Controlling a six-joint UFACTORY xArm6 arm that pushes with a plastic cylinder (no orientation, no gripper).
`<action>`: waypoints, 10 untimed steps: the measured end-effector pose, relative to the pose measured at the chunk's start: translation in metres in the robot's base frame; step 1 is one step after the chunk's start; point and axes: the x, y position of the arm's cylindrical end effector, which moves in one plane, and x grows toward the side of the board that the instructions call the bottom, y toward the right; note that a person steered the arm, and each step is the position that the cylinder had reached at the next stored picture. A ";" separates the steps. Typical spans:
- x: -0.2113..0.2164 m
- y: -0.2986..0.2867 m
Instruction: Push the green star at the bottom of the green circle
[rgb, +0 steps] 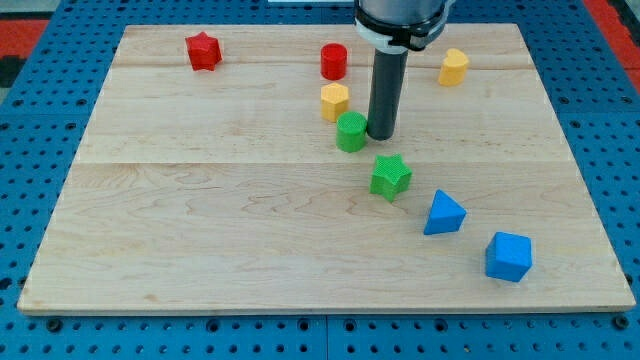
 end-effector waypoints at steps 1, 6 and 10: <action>0.000 -0.006; 0.075 0.080; 0.072 0.015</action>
